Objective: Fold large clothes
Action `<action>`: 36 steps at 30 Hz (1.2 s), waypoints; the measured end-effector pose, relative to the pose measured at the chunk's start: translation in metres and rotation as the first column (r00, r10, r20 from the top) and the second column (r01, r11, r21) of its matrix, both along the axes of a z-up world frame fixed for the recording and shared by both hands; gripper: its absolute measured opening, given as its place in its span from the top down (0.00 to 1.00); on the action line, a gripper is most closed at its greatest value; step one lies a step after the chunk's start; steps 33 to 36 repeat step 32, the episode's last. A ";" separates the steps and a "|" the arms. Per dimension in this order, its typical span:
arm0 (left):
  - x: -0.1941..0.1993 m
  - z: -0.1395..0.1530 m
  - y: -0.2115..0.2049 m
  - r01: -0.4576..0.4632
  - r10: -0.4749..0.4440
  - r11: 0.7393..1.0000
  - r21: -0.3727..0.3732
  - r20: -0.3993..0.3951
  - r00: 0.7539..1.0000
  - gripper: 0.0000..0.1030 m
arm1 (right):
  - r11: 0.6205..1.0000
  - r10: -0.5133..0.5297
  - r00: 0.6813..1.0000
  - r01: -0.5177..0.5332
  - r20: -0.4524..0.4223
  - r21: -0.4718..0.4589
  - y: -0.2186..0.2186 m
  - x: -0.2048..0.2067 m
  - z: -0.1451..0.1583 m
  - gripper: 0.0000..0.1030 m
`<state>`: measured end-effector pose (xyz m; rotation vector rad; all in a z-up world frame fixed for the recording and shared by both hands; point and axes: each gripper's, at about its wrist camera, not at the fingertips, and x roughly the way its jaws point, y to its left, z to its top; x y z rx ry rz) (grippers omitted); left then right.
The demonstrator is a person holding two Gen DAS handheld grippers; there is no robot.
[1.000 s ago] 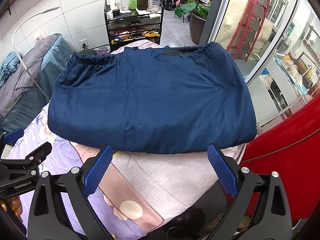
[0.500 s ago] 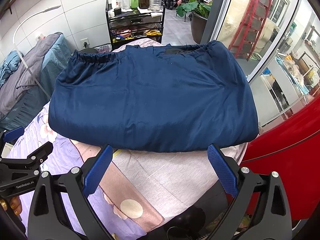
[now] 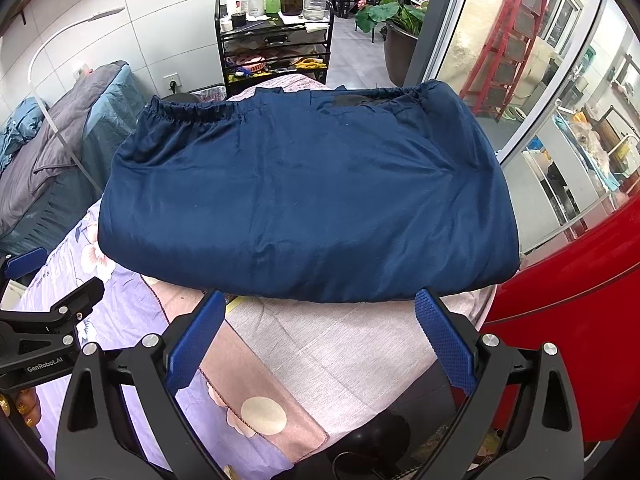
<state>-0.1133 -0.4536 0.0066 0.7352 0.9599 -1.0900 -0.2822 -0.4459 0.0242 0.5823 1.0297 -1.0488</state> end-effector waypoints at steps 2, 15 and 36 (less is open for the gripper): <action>0.000 0.000 0.000 0.000 0.000 1.000 0.000 0.001 1.000 0.06 | 1.000 0.001 1.000 -0.001 0.000 0.000 0.000 0.000 0.000 0.08; 0.000 0.001 0.000 0.000 0.000 1.000 -0.001 -0.010 1.000 0.06 | 1.000 0.004 1.000 -0.004 -0.002 0.000 0.001 0.000 0.000 0.08; -0.001 -0.003 -0.003 0.001 -0.001 1.000 0.004 -0.021 1.000 0.06 | 1.000 0.007 1.000 -0.007 -0.007 0.003 0.002 0.001 -0.003 0.08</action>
